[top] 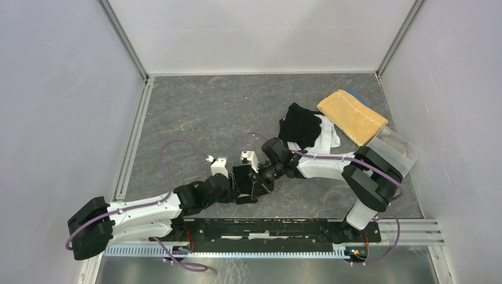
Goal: Roll the underwear
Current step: Roll the underwear to the center of the board.
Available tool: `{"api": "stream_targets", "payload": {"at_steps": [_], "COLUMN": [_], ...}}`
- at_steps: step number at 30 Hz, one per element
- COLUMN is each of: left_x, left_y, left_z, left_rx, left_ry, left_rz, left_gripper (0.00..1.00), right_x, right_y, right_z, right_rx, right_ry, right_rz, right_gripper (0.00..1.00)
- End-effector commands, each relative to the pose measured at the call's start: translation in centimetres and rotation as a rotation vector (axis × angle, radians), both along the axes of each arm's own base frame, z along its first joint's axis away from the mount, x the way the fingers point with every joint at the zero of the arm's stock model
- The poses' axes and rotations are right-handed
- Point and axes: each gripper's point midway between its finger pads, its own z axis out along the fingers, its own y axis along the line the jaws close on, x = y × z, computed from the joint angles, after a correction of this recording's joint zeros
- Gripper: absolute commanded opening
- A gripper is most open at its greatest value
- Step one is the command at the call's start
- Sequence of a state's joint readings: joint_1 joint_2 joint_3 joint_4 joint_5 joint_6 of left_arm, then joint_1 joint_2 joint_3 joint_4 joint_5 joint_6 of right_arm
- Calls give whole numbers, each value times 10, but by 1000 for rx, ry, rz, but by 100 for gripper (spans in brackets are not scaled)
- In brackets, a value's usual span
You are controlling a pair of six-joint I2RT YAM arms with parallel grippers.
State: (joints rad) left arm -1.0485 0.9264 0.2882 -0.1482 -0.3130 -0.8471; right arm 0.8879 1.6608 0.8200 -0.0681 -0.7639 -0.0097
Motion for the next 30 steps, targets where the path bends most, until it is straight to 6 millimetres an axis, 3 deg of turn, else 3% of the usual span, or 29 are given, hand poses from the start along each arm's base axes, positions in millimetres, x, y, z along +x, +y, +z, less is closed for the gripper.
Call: {"api": "stream_targets", "payload": {"at_steps": [1,9,21,30], "left_x": [2,7,19,29], "left_y": [2,11,21,21], "left_z": [0,6,56,56], "left_rx": [8,9,-134,-95], "left_ry": [-1,-24,-154,-190], "left_rz": [12,70,149,174], "left_gripper": [46,44,51,52], "right_x": [16,29,51,58], "right_y": [8,14,25,26], "right_z": [5,0,-3,-2], "right_rx": [-14,-46,-86,-75], "right_ry": [63,117,224,225], "right_rz": [-73,-108,-225,-242], "right_gripper": [0,0,0,0]}}
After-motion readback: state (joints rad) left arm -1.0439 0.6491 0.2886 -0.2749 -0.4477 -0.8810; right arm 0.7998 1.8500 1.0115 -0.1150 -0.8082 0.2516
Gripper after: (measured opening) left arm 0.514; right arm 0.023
